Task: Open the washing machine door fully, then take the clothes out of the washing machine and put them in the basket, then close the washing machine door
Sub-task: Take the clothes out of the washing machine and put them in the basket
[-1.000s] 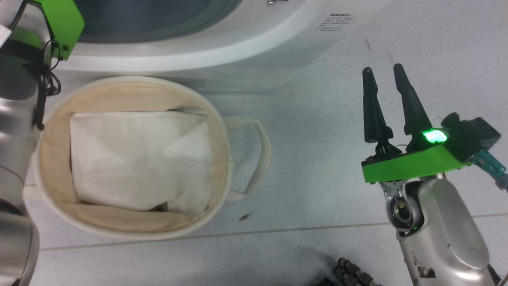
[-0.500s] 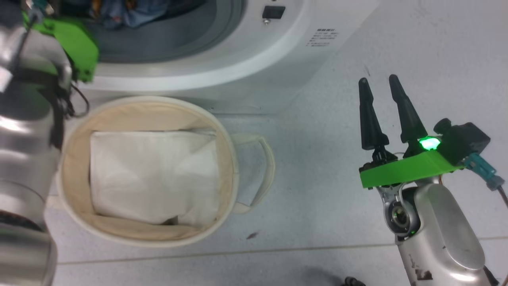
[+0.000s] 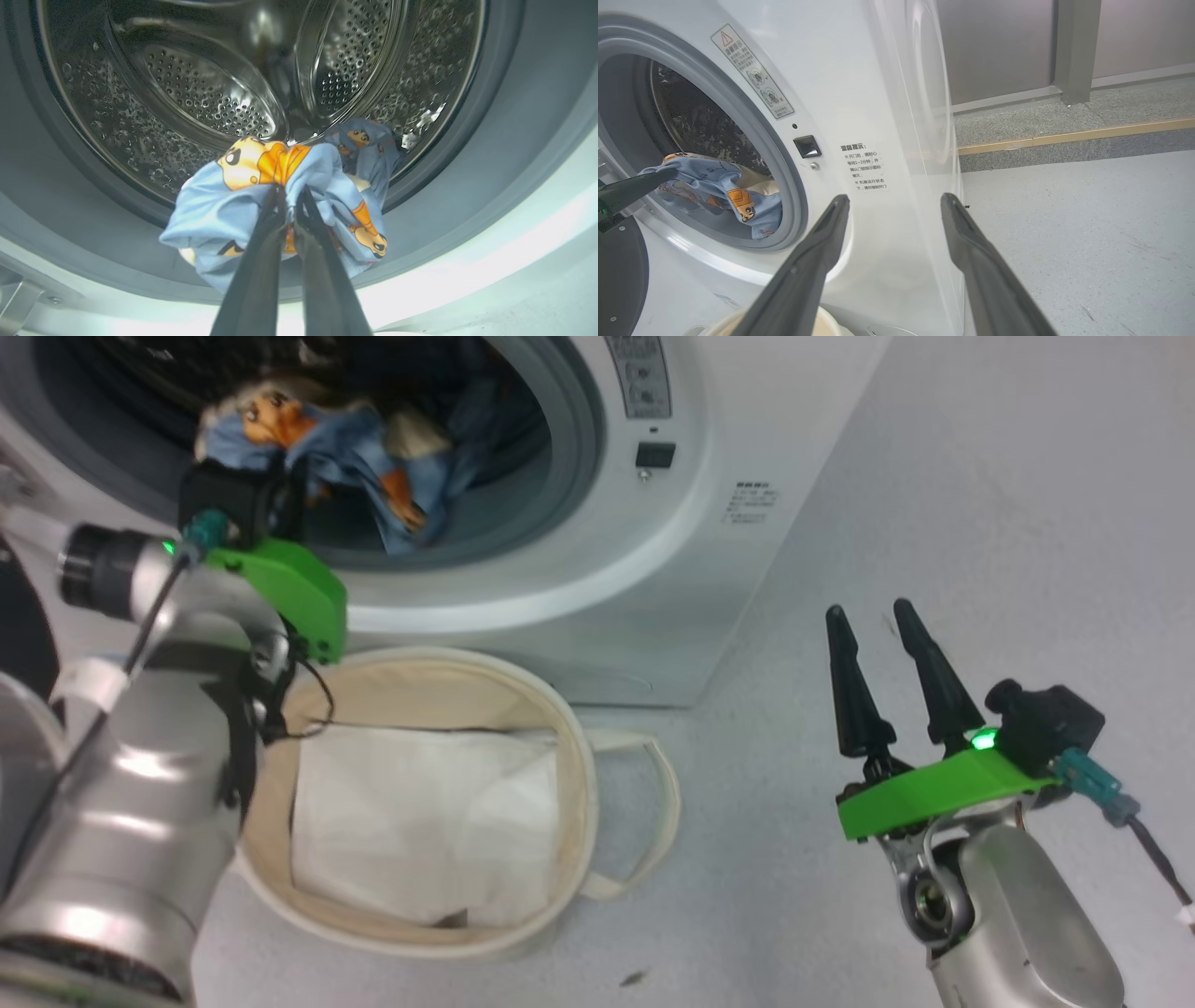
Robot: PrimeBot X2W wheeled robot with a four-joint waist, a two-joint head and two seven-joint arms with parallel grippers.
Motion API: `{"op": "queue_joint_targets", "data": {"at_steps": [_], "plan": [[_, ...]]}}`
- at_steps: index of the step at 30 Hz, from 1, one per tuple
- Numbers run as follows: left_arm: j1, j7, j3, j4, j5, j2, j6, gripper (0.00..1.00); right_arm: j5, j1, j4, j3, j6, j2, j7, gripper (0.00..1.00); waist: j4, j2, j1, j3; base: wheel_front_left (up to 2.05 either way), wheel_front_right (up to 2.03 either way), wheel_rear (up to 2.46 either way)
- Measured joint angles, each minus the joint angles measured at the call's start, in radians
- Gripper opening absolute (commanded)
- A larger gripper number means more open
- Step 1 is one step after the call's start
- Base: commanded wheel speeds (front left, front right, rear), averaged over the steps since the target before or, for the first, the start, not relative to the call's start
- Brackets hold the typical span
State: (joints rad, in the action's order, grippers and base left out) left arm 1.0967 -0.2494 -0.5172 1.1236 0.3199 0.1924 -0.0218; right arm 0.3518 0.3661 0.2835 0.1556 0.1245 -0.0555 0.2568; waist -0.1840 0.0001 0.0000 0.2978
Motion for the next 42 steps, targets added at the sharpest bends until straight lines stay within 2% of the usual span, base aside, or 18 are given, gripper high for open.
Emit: {"op": "queue_joint_targets", "data": {"at_steps": [7,9,18,25,30,36,42], "plan": [[-0.176,0.0,0.044,-0.211,0.043,0.016,0.023,0.0,0.0,-0.037,0.027,0.0,0.0,0.0,0.0,1.0,0.019,0.0,0.0,-0.083,0.0,0.0,0.0],[-0.24,0.0,0.049,-0.281,0.054,0.025,0.043,0.0,-0.004,-0.052,0.035,0.0,0.0,0.0,0.0,1.0,0.025,0.0,0.0,-0.108,0.0,0.0,0.0],[-0.482,0.003,0.057,-0.588,0.109,0.069,0.058,0.0,-0.017,-0.074,0.061,0.001,0.0,0.0,0.0,1.0,0.046,0.0,0.0,-0.202,0.0,0.0,0.0],[-0.666,0.086,0.051,-0.862,0.161,0.102,0.034,0.0,-0.019,-0.107,0.075,0.01,0.0,0.0,0.0,1.0,0.058,0.0,-0.0001,-0.241,0.0,0.0,0.0],[-0.753,0.135,0.053,-1.018,0.176,0.138,-0.006,0.0,-0.026,-0.107,0.075,0.014,0.0,0.0,0.0,1.0,0.059,0.0,-0.0001,-0.245,0.0,0.0,0.0],[-0.809,0.188,0.057,-1.05,0.194,0.163,-0.023,0.0,-0.026,-0.107,0.075,0.017,0.0,0.0,0.0,1.0,0.048,0.0,-0.0001,-0.237,0.0,0.0,0.0],[-0.819,0.185,0.037,-0.878,0.22,0.151,0.006,0.0,-0.036,-0.104,0.068,0.014,0.0,0.0,0.0,1.0,0.036,0.0,-0.0001,-0.208,0.0,0.0,0.0]]}}
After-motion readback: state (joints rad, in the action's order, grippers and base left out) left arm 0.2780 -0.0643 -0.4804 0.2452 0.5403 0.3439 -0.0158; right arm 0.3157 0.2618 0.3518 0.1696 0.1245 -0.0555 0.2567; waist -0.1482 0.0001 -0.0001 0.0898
